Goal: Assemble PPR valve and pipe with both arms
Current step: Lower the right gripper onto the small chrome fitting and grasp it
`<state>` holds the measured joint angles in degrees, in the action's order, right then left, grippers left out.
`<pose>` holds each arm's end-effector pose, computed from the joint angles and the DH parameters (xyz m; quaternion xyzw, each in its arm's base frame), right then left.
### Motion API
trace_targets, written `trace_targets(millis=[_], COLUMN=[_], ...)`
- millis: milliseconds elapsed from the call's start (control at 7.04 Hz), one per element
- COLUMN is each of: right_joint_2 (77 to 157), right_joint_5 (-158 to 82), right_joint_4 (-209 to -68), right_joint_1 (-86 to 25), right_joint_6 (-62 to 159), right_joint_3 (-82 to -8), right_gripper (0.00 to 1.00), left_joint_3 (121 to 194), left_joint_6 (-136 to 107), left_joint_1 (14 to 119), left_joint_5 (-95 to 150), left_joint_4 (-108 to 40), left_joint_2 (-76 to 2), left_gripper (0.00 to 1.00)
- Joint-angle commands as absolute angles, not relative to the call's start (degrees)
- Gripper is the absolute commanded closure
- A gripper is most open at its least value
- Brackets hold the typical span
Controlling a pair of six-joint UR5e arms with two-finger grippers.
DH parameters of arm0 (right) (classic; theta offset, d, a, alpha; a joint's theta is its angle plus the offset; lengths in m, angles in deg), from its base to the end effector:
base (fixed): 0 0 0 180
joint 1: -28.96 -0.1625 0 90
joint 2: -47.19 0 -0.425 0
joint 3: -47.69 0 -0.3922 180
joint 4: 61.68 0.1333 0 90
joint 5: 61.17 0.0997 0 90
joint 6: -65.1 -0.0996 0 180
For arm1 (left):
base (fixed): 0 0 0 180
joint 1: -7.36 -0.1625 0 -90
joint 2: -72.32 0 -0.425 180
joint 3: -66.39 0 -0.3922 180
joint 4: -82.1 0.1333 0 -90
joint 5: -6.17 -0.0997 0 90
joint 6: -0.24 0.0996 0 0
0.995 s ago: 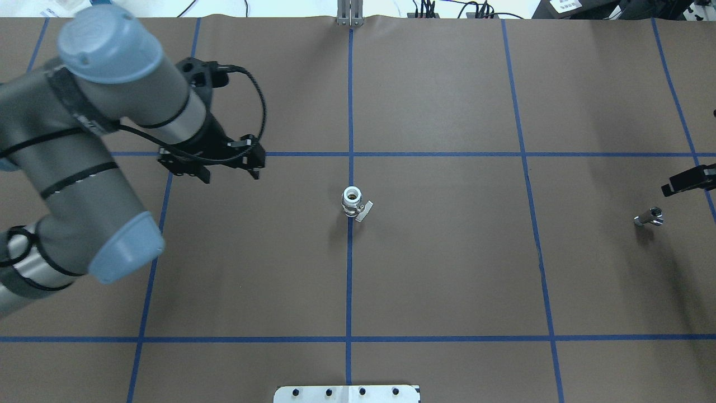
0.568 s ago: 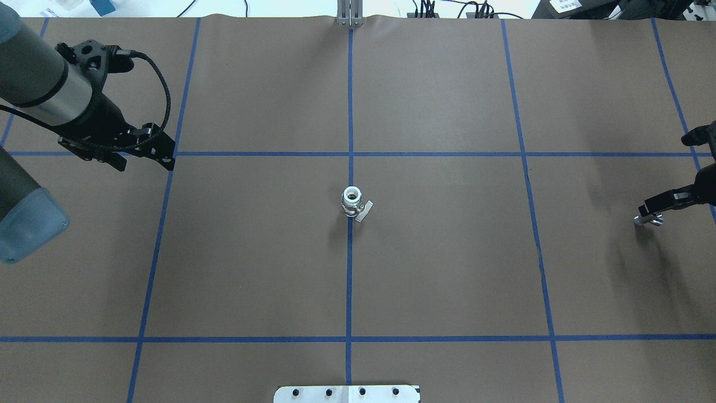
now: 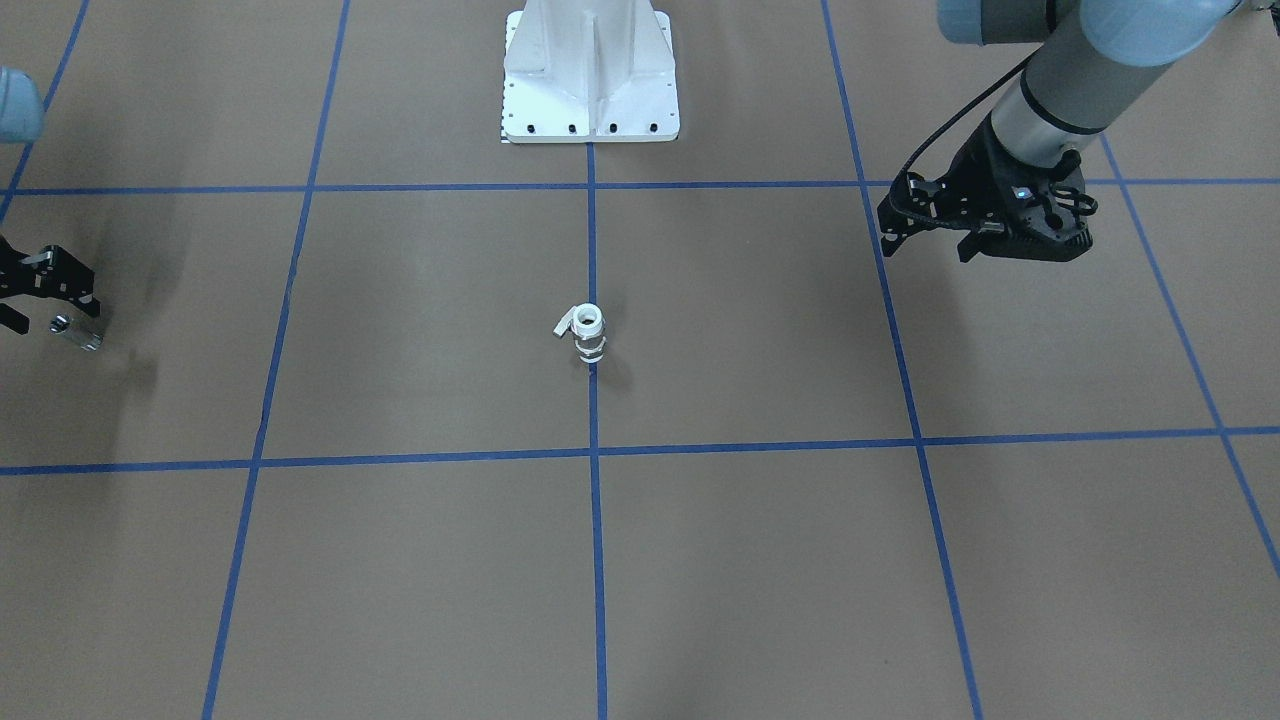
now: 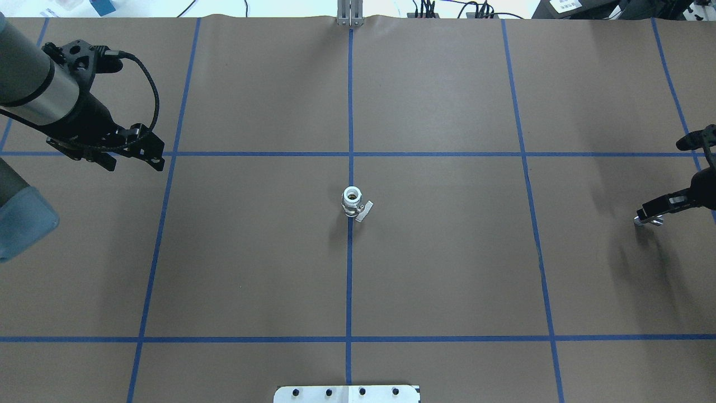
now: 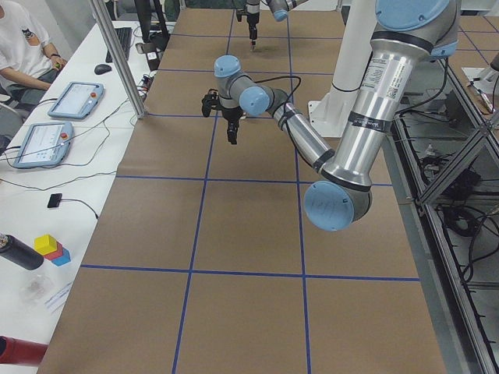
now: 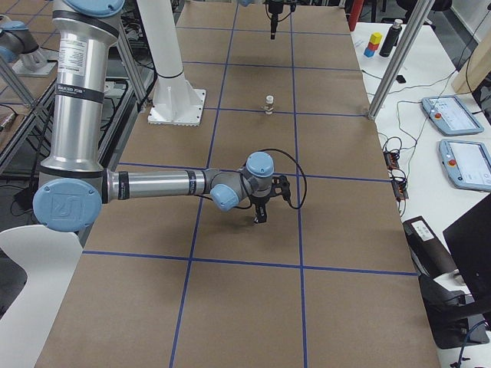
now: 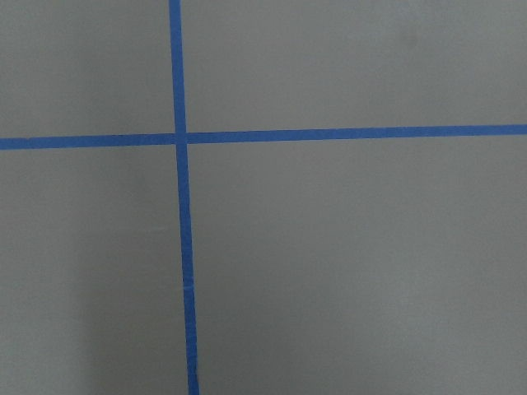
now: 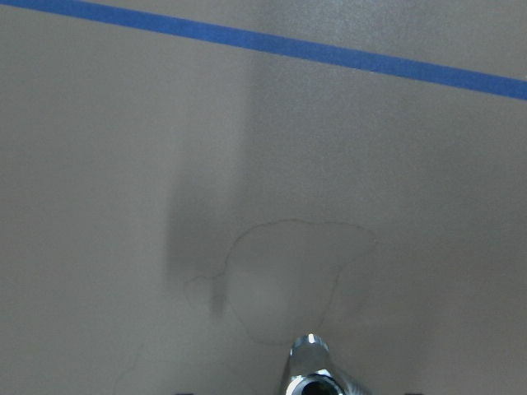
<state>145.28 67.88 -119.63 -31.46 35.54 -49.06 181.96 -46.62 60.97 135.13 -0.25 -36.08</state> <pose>-0.1645 -0.4327 0.6080 0.0580 -0.4035 -0.0887 0.9088 0.2650 -0.4787 0.2968 0.0092 0.4320 0.0218 0.9015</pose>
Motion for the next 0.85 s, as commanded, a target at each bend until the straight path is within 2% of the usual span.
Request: trace_targets(millis=[0, 284, 568, 711], right_joint_2=[145.02, 144.84, 144.84, 144.93], right_joint_5=[67.85, 67.76, 66.71, 66.01], right_joint_4=[-119.69, -119.60, -119.69, -119.69], right_joint_1=[-30.99, -30.55, -30.54, -30.54], right_joint_6=[35.57, 35.57, 35.48, 35.57], right_joint_3=[-48.29, -47.77, -47.76, -47.76], right_gripper=[0.15, 0.17, 0.40, 0.45], left_joint_3=[181.88, 181.61, 181.53, 181.53], left_joint_6=[-46.61, -46.61, -46.61, -46.61], left_joint_1=[60.97, 60.88, 60.80, 60.80], left_joint_5=[135.10, 135.01, 135.01, 135.01], left_joint_4=[-0.16, -0.25, -0.16, -0.16], left_joint_2=[-36.05, -36.14, -36.14, -36.14], left_gripper=[0.10, 0.10, 0.10, 0.10])
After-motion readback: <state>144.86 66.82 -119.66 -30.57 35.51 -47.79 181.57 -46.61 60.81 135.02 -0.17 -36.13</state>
